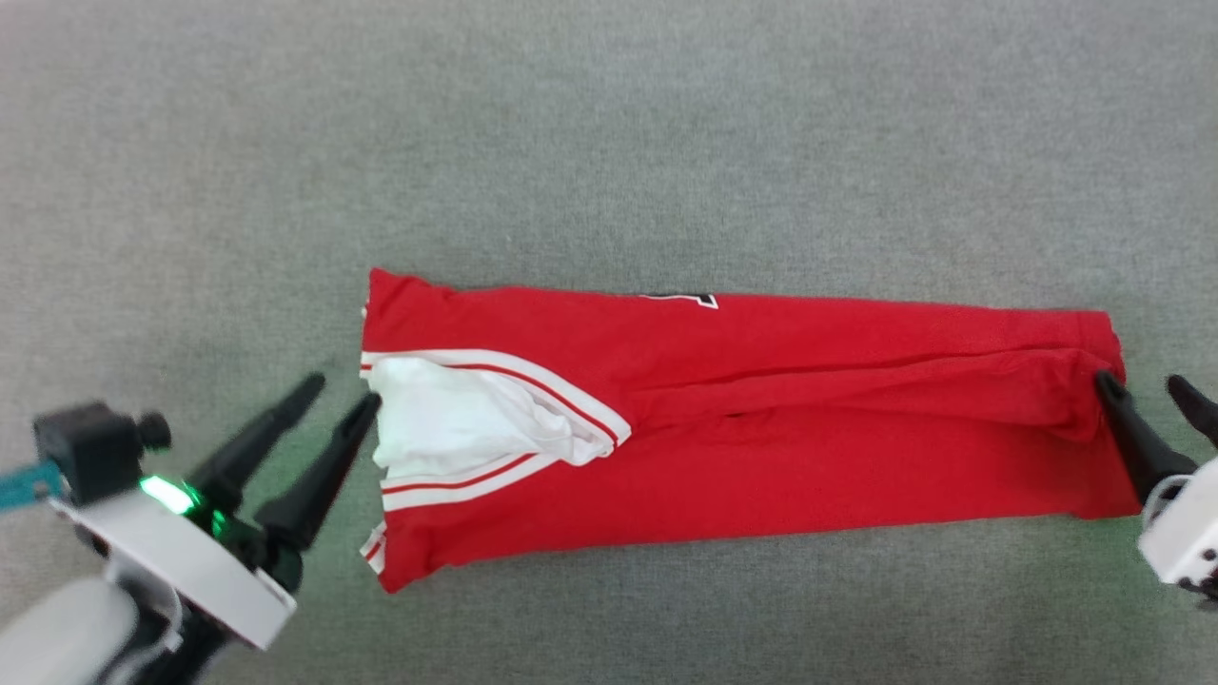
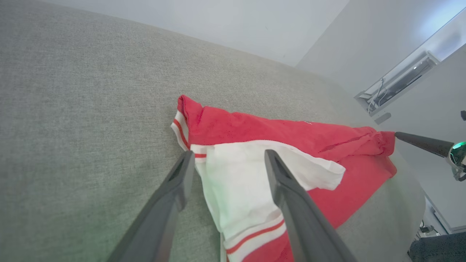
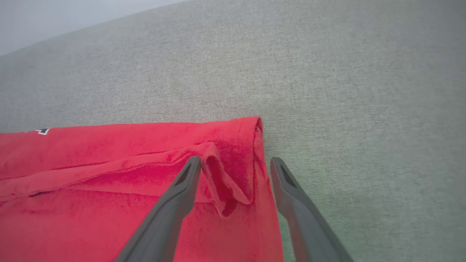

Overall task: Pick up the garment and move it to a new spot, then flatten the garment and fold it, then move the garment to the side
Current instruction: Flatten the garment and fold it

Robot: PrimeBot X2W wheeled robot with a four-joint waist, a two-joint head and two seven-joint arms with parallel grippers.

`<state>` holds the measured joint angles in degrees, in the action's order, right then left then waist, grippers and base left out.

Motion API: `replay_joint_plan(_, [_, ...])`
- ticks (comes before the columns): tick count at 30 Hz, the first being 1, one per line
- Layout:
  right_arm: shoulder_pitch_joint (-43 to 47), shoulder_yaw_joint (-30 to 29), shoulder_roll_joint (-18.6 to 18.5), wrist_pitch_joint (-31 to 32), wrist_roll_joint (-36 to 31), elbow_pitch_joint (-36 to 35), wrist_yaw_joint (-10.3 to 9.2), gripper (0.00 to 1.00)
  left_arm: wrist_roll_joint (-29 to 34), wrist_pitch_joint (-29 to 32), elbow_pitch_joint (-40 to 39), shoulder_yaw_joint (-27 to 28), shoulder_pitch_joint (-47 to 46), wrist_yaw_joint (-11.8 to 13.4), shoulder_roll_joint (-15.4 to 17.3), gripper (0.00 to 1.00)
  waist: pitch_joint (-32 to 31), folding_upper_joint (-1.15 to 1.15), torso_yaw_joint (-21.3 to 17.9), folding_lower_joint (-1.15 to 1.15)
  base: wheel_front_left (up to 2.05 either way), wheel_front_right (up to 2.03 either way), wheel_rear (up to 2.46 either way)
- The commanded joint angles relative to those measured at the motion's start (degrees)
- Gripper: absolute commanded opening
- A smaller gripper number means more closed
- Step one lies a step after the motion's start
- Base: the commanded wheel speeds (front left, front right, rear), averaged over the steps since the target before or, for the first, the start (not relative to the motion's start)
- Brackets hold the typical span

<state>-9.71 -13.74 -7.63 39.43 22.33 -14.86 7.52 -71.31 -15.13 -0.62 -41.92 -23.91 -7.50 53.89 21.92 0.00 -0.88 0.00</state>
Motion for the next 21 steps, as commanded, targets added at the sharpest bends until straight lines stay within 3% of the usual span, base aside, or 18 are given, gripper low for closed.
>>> replay_joint_plan(1, [0.93, -0.78, -0.34, 0.29, 0.65, 0.24, -0.06, 1.0, 0.58, 0.05, 0.01, 0.88, 1.92, 0.04, -1.09, 1.0, -1.77, 0.0, 0.47, 0.0, 0.0, 0.0, 0.0])
replay_joint_plan(13, [3.86, -9.31, -1.3, 4.38, 3.2, 4.44, -0.06, 1.0, 10.78, 0.05, 5.99, 16.14, 12.59, 0.04, -13.47, 1.0, -5.01, 0.0, 6.1, 0.0, 0.0, 0.0, 0.0])
replay_joint_plan(21, [1.32, -11.63, 0.02, 8.85, 1.29, 6.9, -0.06, 1.0, 28.6, 0.05, 6.24, 26.74, 15.56, 0.04, -21.32, 1.0, -5.55, 0.0, 8.8, 0.0, 0.0, 0.0, 0.0])
